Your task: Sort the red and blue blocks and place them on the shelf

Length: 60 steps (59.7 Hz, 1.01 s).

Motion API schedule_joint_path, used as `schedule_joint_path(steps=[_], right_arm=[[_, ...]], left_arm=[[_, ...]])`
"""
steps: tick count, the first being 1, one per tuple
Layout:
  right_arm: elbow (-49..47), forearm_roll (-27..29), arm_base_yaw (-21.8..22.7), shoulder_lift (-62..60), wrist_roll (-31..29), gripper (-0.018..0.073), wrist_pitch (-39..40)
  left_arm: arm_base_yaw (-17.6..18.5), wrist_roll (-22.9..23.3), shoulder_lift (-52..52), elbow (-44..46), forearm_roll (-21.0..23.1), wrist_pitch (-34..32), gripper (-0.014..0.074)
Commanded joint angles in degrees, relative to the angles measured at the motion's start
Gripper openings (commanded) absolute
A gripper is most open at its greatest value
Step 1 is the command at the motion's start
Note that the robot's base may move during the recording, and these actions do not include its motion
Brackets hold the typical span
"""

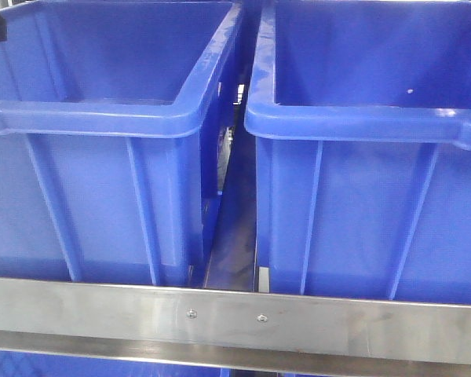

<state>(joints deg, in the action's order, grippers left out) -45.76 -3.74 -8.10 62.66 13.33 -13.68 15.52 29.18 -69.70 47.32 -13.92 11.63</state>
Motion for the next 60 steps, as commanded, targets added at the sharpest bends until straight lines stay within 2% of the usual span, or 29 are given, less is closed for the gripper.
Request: schedule_joint_path(steps=[1,3,5,9,12,13,16,24,34,48,60], right_arm=[[-2.4,-0.8,-0.1,-1.0,-0.6,0.0529,4.1],[-2.4,-0.8,-0.1,-1.1,-0.6,0.0504,3.8],[-2.4,-0.8,-0.1,-1.1,-0.6,0.0459,3.3],[-2.4,-0.8,-0.1,-1.5,-0.6,0.0244,1.7],[-2.4,0.1,-0.1,-2.3,-0.5,0.0029,-0.1],[-2.4,0.7,-0.2,-2.9,-0.4,0.0021,-0.4],[-2.4,2.1,-0.2,-4.5,-0.4,0.0088,-1.5],[-2.2,2.8,-0.3,-10.8,-0.4,0.0075,-1.8],[1.0,2.6,-0.3,-19.5,-0.5,0.0075,-3.6],[15.1,3.7,-0.3,-33.0,-0.5,0.0075,-3.0],[24.6,3.7,-0.3,-42.3,-0.5,0.0075,0.2]], left_arm=[[0.5,-0.1,2.0,2.2,1.1,-3.1,0.0414],[0.5,-0.1,2.3,2.2,1.8,-2.6,0.0367],[0.5,-0.1,2.7,2.2,2.7,-1.9,0.0283],[0.5,-0.1,3.8,2.2,3.8,-1.1,0.0096],[0.5,-0.1,4.9,2.2,4.0,-0.8,0.0144],[0.5,-0.1,5.3,2.2,4.0,-0.6,0.015],[0.5,-0.1,7.0,2.2,4.1,0.2,0.0147],[0.5,-0.1,13.8,1.1,3.7,3.9,0.0146],[0.5,-0.1,23.0,-4.6,0.3,3.2,0.0146],[0.5,-0.1,34.9,-15.1,1.6,1.6,0.0146],[0.5,-0.1,38.4,-20.6,1.6,-1.7,0.0146]])
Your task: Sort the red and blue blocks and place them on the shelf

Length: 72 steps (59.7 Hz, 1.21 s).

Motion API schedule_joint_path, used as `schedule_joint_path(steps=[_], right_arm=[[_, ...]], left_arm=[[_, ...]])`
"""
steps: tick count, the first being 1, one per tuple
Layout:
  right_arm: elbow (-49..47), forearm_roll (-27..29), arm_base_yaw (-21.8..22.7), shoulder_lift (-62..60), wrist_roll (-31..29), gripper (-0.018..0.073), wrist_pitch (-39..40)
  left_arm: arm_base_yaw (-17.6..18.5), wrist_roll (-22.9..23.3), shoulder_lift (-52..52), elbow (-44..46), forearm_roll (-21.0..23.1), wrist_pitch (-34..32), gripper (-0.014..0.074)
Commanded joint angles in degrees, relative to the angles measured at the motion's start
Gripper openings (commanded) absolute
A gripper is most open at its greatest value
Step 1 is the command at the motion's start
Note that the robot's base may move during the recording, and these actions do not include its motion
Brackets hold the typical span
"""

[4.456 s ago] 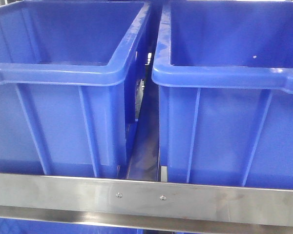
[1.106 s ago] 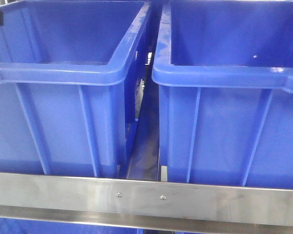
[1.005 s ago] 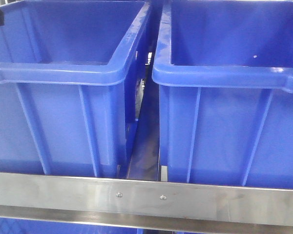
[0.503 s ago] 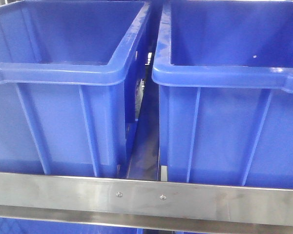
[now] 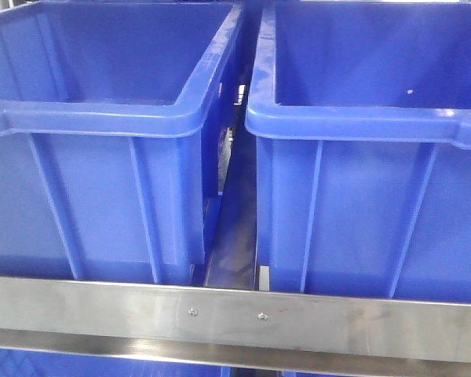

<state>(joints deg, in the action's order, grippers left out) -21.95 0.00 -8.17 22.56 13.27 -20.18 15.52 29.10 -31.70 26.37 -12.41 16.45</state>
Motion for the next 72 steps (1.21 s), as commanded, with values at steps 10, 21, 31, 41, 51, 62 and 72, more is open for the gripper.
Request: schedule_joint_path(steps=[10,21,31,41,51,62,72], right_arm=[[2.7,0.0,-0.2,-3.6,-0.4,0.0075,7.7],[2.7,0.0,-0.2,-3.6,-0.4,0.0075,7.7],[2.7,0.0,-0.2,-3.6,-0.4,0.0075,7.7],[2.7,0.0,-0.2,-3.6,-0.4,0.0075,7.7],[2.7,0.0,-0.2,-3.6,-0.4,0.0075,7.7],[2.7,0.0,-0.2,-3.6,-0.4,0.0075,7.7],[2.7,0.0,-0.2,-3.6,-0.4,0.0075,7.7]], left_arm=[[0.5,0.0,0.4,-0.6,0.1,-7.8,0.0146],[0.5,0.0,0.4,-0.6,0.1,-8.1,0.0146],[0.5,0.0,0.4,-0.6,0.1,-8.1,0.0146],[0.5,0.0,0.4,-0.6,0.1,-8.1,0.0146],[0.5,0.0,0.4,-0.6,0.1,-8.1,0.0146],[0.5,0.0,0.4,-0.6,0.1,-8.1,0.0146],[0.5,0.0,0.4,-0.6,0.1,-8.1,0.0146]])
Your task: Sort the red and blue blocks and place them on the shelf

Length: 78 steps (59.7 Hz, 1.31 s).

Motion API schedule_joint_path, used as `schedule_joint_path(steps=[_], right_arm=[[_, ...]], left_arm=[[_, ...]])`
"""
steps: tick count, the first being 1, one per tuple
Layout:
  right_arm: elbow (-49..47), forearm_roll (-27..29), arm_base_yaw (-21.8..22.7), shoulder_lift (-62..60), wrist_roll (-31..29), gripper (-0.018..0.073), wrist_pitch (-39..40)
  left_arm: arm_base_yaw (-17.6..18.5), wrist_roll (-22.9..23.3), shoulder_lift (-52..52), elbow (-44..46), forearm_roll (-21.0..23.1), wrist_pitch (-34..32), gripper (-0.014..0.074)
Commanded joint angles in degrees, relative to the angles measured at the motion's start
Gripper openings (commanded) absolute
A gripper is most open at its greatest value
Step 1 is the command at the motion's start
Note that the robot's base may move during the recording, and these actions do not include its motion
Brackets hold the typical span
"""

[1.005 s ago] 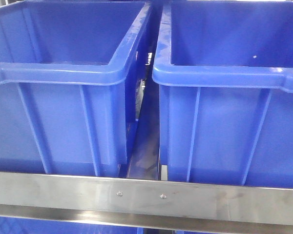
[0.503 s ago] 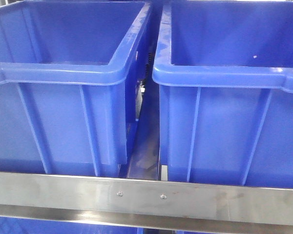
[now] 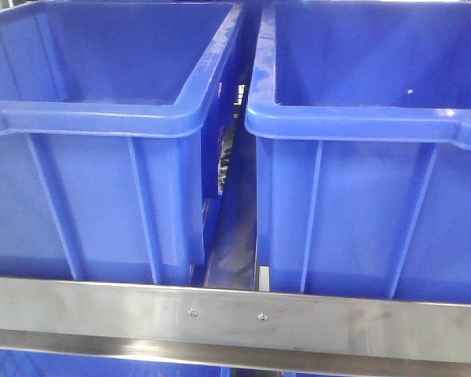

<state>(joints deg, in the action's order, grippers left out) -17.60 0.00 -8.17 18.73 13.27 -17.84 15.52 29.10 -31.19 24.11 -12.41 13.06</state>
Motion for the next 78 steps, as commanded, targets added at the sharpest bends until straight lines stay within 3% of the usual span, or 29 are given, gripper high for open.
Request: schedule_joint_path(steps=[1,63,69,78], right_arm=[[-1.6,0.0,-0.2,0.2,-0.4,0.0075,5.4],[-1.6,0.0,-0.2,0.2,-0.4,0.0075,5.4],[-1.6,0.0,-0.2,0.2,-0.4,0.0075,5.4],[-1.6,0.0,-0.2,0.2,-0.4,0.0075,5.4]], left_arm=[[0.5,0.0,-0.1,1.6,0.1,-4.8,0.0146],[0.5,0.0,-0.1,1.6,0.1,-4.8,0.0146],[0.5,0.0,-0.1,1.6,-2.7,-4.8,0.0146],[-0.5,0.1,1.3,1.6,-3.1,-4.6,0.0146]])
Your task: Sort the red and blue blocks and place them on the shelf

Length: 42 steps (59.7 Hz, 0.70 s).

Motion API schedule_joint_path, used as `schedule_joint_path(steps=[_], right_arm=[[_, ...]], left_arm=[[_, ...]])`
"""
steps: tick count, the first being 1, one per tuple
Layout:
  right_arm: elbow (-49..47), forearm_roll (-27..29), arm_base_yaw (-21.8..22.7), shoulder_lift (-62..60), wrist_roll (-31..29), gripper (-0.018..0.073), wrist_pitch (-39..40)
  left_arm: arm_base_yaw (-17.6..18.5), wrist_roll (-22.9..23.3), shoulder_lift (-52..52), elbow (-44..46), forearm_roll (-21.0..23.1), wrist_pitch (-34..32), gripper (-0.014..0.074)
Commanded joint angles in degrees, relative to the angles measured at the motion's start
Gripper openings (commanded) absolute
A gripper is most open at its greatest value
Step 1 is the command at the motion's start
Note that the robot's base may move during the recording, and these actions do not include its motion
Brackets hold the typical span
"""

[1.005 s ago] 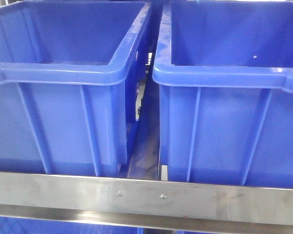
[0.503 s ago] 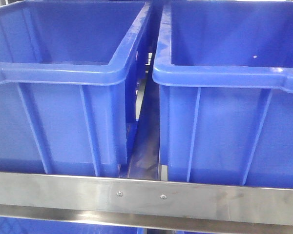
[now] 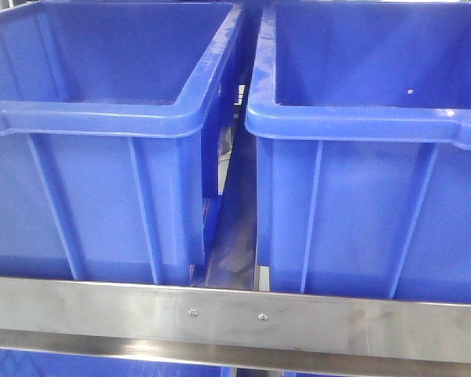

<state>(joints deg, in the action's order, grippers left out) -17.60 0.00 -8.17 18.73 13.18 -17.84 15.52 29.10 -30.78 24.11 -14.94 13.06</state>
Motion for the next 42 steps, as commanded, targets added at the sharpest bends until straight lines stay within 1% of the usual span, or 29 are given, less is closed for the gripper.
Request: schedule_joint_path(steps=[1,6,9,15,19,31,34,42], right_arm=[[-1.6,0.0,-0.2,0.2,-0.3,0.0075,5.4],[-1.6,0.0,-0.2,0.2,-0.3,0.0075,5.4],[-1.6,0.0,-0.2,0.2,-0.3,0.0075,5.4],[-1.6,0.0,-0.2,0.2,-0.3,0.0075,5.4],[-1.6,0.0,-0.2,0.2,-0.3,0.0075,5.4],[-1.6,0.0,-0.2,0.2,-0.3,0.0075,5.4],[-1.6,0.0,-0.2,0.2,-0.3,0.0075,5.4],[-1.6,0.0,-0.2,0.2,-0.3,0.0075,5.4]], left_arm=[[-0.7,0.1,1.4,1.6,-0.3,-4.6,0.0146],[-3.0,0.1,4.2,1.1,-1.7,-4.7,0.0146],[-4.6,0.1,6.3,0.1,-1.8,-4.6,0.0146],[-7.4,0.1,11.1,-3.3,-1.8,-5.0,0.0146],[-8.5,0.1,14.2,-6.3,-1.9,-6.2,0.0146],[-8.9,0.1,22.0,-17.8,-2.2,-14.9,0.0146],[-8.9,0.0,23.5,-20.1,-2.3,-16.0,0.0146],[-8.9,0.0,26.7,-24.5,-3.2,-16.3,0.0146]])
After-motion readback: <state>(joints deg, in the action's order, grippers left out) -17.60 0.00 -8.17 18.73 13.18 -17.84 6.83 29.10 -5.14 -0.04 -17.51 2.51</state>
